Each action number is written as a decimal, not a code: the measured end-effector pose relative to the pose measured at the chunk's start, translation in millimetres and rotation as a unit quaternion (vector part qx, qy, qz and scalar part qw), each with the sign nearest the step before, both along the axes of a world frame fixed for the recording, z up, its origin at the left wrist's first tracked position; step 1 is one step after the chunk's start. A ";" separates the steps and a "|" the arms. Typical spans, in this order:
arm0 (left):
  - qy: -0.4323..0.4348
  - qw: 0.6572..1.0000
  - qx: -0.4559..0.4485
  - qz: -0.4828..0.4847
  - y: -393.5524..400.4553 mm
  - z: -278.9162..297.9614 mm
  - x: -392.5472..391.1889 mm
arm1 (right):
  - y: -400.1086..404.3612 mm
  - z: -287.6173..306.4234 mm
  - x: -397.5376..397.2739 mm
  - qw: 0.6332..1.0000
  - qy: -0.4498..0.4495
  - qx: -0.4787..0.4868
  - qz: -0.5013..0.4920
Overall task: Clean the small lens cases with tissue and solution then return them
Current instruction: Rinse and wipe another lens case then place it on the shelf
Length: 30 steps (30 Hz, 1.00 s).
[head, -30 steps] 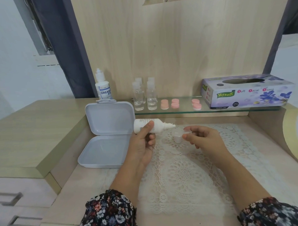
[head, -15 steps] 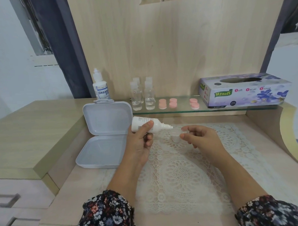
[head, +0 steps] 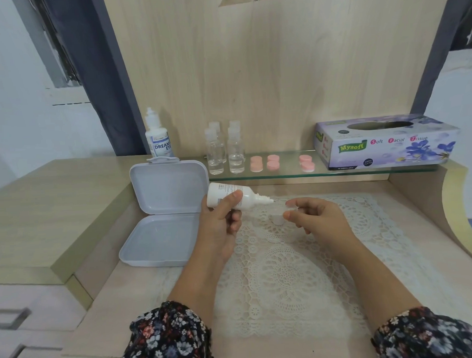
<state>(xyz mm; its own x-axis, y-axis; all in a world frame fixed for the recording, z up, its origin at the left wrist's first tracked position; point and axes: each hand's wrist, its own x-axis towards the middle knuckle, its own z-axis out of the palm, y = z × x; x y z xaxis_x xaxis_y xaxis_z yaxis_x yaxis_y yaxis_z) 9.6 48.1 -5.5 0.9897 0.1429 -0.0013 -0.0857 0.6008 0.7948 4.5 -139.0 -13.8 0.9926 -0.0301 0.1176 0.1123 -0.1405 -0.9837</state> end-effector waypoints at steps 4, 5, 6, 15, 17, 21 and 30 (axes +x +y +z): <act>-0.009 1.000 -0.003 -0.001 -0.1 0.5 0.0 | -0.3 -0.3 -0.4 1.000 -0.001 -0.001 -0.001; -0.012 1.000 -0.004 -0.001 0.0 0.5 0.0 | -0.3 -0.5 -0.4 1.000 -0.001 -0.003 -0.001; -0.013 1.000 -0.004 -0.001 0.1 0.6 0.0 | -0.4 -0.6 -0.4 1.000 -0.001 -0.003 0.000; -0.017 1.000 0.015 -0.003 0.1 0.6 -1.2 | -0.4 -0.6 -0.4 1.000 -0.002 -0.005 0.008; -0.018 1.000 0.018 -0.003 0.3 0.8 -1.7 | -0.6 -0.6 -0.5 1.000 -0.002 -0.005 0.008; -0.012 1.000 0.017 -0.001 0.7 1.1 -2.5 | -0.8 -0.4 -0.8 1.000 -0.003 -0.006 0.008; -0.018 1.000 0.006 0.000 -0.2 1.7 -1.9 | -0.4 0.0 -0.7 1.000 -0.006 -0.005 0.007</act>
<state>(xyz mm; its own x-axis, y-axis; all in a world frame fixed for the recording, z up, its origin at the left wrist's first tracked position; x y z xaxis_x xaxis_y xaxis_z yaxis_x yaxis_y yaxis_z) 7.7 47.9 -3.7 0.9892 0.1424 0.0352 -0.1135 0.5915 0.7983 3.8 -139.4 -13.8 0.9914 -0.0148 0.1303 0.1267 -0.1488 -0.9807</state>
